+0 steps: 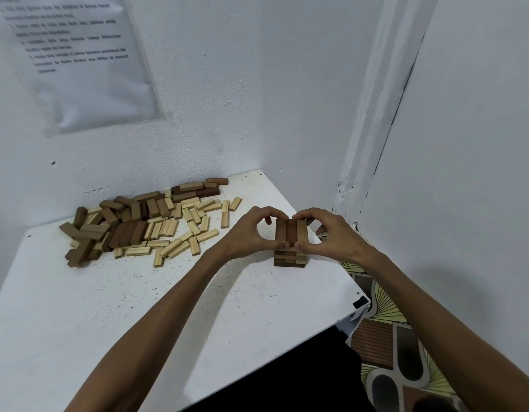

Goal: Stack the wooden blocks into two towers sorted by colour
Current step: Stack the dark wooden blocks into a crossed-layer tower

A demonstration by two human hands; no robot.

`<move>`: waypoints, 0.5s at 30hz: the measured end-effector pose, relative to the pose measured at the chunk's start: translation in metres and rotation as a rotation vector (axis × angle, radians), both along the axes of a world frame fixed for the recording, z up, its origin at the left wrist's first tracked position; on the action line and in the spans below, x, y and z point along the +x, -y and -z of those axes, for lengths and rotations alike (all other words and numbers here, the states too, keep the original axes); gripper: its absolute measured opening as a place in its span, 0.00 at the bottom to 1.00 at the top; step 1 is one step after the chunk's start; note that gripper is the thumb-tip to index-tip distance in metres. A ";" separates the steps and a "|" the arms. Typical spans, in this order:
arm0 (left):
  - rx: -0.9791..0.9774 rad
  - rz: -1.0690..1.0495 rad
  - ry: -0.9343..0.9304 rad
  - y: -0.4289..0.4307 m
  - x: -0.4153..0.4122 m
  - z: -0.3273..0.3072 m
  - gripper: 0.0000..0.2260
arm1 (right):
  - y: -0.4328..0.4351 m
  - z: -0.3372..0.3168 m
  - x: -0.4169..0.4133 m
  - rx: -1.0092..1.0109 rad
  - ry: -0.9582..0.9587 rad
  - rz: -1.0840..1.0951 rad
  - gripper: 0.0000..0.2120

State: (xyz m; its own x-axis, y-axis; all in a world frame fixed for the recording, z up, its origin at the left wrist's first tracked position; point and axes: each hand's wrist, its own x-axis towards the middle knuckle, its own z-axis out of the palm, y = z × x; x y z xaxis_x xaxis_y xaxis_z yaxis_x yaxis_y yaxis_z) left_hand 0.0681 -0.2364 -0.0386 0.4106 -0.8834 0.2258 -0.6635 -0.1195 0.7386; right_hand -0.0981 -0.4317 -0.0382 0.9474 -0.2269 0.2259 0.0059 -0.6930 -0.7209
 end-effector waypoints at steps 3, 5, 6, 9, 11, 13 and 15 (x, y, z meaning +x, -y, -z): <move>0.006 0.004 -0.021 0.000 0.001 0.001 0.26 | 0.000 0.000 0.000 -0.007 -0.002 0.006 0.28; 0.011 0.003 -0.027 0.000 0.000 0.001 0.27 | 0.000 0.000 0.000 -0.015 -0.003 0.014 0.28; 0.014 0.002 -0.027 0.000 0.000 0.001 0.28 | -0.001 0.000 -0.001 -0.019 -0.003 0.017 0.28; 0.021 0.000 -0.024 0.000 0.000 0.001 0.29 | -0.001 0.000 0.000 -0.027 0.002 0.012 0.28; 0.020 -0.004 -0.022 0.000 0.000 0.001 0.31 | -0.001 0.000 -0.001 -0.028 0.006 0.005 0.28; 0.021 -0.004 -0.025 0.000 0.001 0.001 0.33 | -0.002 0.000 -0.001 -0.031 0.007 0.009 0.28; 0.023 -0.003 -0.029 0.000 0.000 0.001 0.33 | -0.001 -0.001 -0.001 -0.032 0.001 0.020 0.28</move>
State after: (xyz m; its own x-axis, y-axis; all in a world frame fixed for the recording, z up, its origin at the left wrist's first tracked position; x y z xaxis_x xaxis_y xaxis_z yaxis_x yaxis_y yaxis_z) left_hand 0.0686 -0.2367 -0.0400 0.4197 -0.8867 0.1939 -0.6415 -0.1386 0.7545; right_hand -0.0995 -0.4303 -0.0377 0.9427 -0.2379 0.2341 -0.0074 -0.7160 -0.6981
